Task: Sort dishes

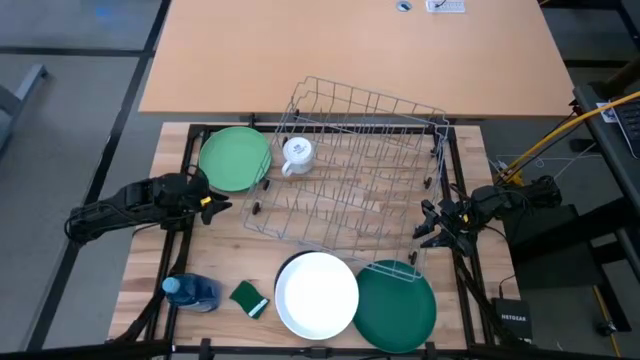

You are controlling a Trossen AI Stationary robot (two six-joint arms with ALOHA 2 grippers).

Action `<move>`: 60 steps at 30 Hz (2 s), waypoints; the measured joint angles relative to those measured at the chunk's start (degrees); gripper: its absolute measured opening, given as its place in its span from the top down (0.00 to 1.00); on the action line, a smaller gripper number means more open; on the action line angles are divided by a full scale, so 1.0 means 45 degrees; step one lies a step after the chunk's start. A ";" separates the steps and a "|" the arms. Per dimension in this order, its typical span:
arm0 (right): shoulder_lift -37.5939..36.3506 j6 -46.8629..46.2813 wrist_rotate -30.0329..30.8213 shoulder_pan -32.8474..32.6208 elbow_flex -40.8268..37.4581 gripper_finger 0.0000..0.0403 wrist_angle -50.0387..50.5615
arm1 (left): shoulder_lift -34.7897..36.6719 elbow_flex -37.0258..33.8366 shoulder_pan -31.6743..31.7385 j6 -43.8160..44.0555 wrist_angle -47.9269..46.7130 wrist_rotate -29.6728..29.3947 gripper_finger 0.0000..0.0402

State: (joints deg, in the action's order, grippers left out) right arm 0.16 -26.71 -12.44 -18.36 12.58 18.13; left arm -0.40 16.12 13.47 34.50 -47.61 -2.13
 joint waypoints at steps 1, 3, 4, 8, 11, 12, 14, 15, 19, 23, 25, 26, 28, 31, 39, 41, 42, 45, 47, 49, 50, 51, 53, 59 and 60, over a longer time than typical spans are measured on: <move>0.0000 0.0000 -0.0002 0.0003 0.0000 0.60 -0.0001 | 0.0000 -0.0005 0.0001 0.0000 0.0000 0.0000 0.56; 0.0002 0.0000 0.0000 -0.0002 0.0000 0.60 0.0004 | 0.0000 -0.0005 0.0000 0.0000 0.0003 -0.0003 0.56; 0.0000 -0.0002 -0.0002 0.0001 0.0000 0.60 0.0001 | 0.0000 -0.0002 0.0005 0.0000 0.0005 -0.0005 0.56; 0.0004 0.0002 0.0002 -0.0001 0.0000 0.60 -0.0001 | 0.0000 0.0000 0.0005 0.0002 0.0005 -0.0002 0.56; 0.0003 0.0002 0.0001 -0.0002 0.0000 0.60 0.0002 | 0.0000 0.0000 0.0000 0.0000 0.0000 0.0000 0.56; 0.0001 -0.0001 0.0002 0.0001 0.0000 0.60 0.0001 | 0.0000 -0.0003 0.0002 0.0000 0.0001 -0.0002 0.56; 0.0000 0.0002 -0.0002 0.0003 0.0000 0.60 0.0004 | 0.0000 0.0000 0.0003 0.0000 0.0005 -0.0002 0.56; 0.0004 -0.0001 -0.0002 -0.0002 0.0000 0.60 0.0004 | 0.0000 -0.0001 0.0002 0.0001 0.0001 -0.0003 0.56; 0.0000 0.0002 -0.0002 0.0003 0.0000 0.60 0.0001 | 0.0000 0.0000 0.0000 0.0000 0.0000 0.0000 0.56; 0.0001 -0.0001 -0.0001 0.0000 0.0000 0.60 0.0003 | 0.0000 -0.0003 0.0000 0.0000 0.0005 -0.0003 0.56; 0.0000 -0.0003 -0.0002 -0.0002 0.0000 0.60 -0.0001 | 0.0000 0.0000 0.0000 0.0000 0.0005 0.0000 0.56; 0.0000 0.0002 -0.0002 0.0003 0.0000 0.60 0.0004 | 0.0000 -0.0005 0.0005 0.0000 0.0005 0.0000 0.56; 0.0002 -0.0001 0.0000 0.0001 0.0000 0.60 0.0002 | 0.0000 -0.0004 0.0001 0.0000 0.0005 -0.0001 0.56; 0.0003 0.0002 -0.0002 -0.0002 0.0000 0.60 -0.0001 | 0.0000 -0.0003 0.0004 0.0000 0.0003 -0.0001 0.56; 0.0003 -0.0001 0.0003 -0.0002 0.0000 0.60 -0.0001 | 0.0000 -0.0001 0.0000 -0.1292 0.0005 -0.0017 0.56; 0.0002 0.0002 0.0001 0.0001 0.0000 0.60 -0.0001 | 0.0000 -0.0001 0.0004 -0.1410 0.0005 -0.0014 0.56; 0.0001 0.0002 -0.0002 0.0001 0.0000 0.60 -0.0001 | 0.0000 -0.0004 0.0005 -0.1360 0.0005 -0.0014 0.56; 0.0005 0.0002 -0.0002 -0.0002 0.0000 0.60 -0.0001 | 0.0000 0.0000 0.0000 -0.1169 0.0020 -0.0014 0.56; 0.0001 0.0002 0.0000 0.0000 0.0000 0.60 -0.0001 | 0.0000 -0.0002 0.0002 -0.0971 0.0053 -0.0014 0.56; 0.0000 0.0012 0.0001 -0.0002 0.0000 0.60 -0.0001 | 0.0000 -0.0001 0.0000 -0.0341 0.0058 -0.0014 0.56; 0.0003 0.0036 -0.0002 -0.0002 0.0000 0.60 0.0002 | 0.0000 -0.0002 0.0001 0.0094 0.0060 -0.0007 0.56; 0.0002 0.0063 -0.0002 0.0001 0.0000 0.60 0.0004 | 0.0000 -0.0002 0.0002 0.0647 0.0069 -0.0017 0.56; 0.0005 0.0089 -0.0005 -0.0002 0.0000 0.60 0.0009 | 0.0000 -0.0005 0.0000 0.1883 0.0193 -0.0038 0.56; 0.0005 0.0124 -0.0007 -0.0002 -0.0005 0.60 0.0004 | 0.0000 -0.0005 0.0000 0.5173 0.1034 -0.0832 0.56; 0.0005 0.0128 -0.0004 -0.0002 -0.0005 0.60 0.0004 | -0.0002 -0.0005 0.0000 0.5266 0.1125 -0.1272 0.56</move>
State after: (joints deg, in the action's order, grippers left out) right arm 0.19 -26.13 -12.46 -18.37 12.56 18.15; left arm -0.41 16.10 13.47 58.20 -42.55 -7.86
